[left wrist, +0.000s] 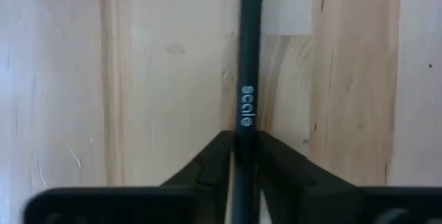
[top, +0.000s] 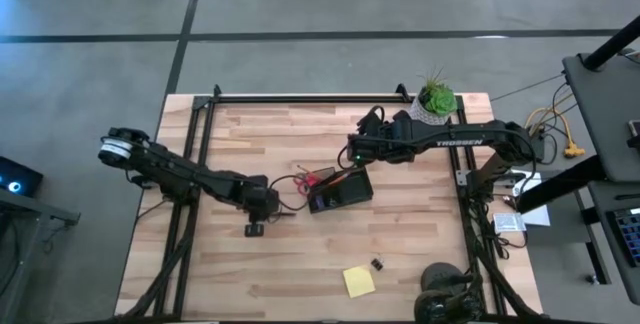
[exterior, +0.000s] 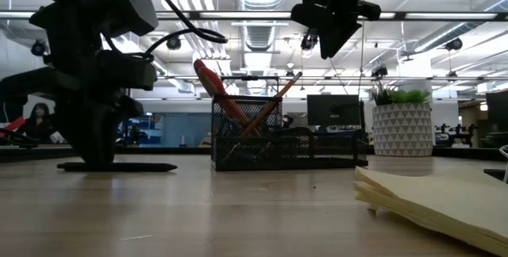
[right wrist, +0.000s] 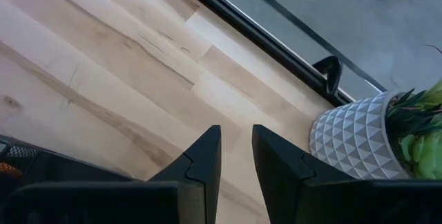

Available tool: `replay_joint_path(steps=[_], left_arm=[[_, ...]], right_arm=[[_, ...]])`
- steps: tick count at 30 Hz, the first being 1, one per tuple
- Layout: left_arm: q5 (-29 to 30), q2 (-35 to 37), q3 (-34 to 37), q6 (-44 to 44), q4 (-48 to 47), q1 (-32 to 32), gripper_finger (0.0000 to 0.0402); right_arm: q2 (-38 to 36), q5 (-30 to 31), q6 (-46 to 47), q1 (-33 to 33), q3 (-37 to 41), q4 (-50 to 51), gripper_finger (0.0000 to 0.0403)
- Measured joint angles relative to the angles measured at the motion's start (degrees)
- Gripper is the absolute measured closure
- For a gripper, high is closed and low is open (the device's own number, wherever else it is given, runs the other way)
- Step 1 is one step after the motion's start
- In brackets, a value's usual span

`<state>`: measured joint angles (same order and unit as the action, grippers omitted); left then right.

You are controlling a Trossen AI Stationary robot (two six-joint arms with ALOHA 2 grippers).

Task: Pick and place office supplies into organizer
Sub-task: Put the pen into the top left section of the desk organizer

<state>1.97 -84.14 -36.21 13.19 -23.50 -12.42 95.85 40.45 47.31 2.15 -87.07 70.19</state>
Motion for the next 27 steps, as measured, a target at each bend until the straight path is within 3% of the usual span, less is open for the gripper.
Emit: replay_joint_path(steps=[5, 12, 16, 18, 23, 27], left_arm=[[2.0, -3.1, 0.0, 2.4, 0.0, -0.9, 0.0389], [3.3, -4.0, 0.0, 2.8, -0.6, -1.5, 0.0392], [4.6, 2.2, -0.1, 2.8, -3.9, -1.5, 0.0394], [7.0, 6.0, 0.1, 2.5, -10.7, -1.5, 0.0394], [17.4, 15.3, -4.4, -1.7, -25.1, -1.5, 0.0395], [25.6, 20.0, -9.8, -12.0, -27.4, -1.4, 0.0395]], right_arm=[[0.0, 0.0, 0.0, 0.6, 0.0, 0.0, 0.0326], [0.0, 0.0, -0.8, 0.7, 0.0, 0.0, 0.0326], [0.0, 0.0, -0.8, 0.7, 0.0, 0.0, 0.0326], [0.0, 0.1, -0.8, 0.7, 0.0, 0.0, 0.0326], [0.0, 2.1, -0.9, 0.6, 0.0, -0.1, 0.0326], [0.0, 3.3, -1.2, 0.6, 0.0, 0.0, 0.0326]])
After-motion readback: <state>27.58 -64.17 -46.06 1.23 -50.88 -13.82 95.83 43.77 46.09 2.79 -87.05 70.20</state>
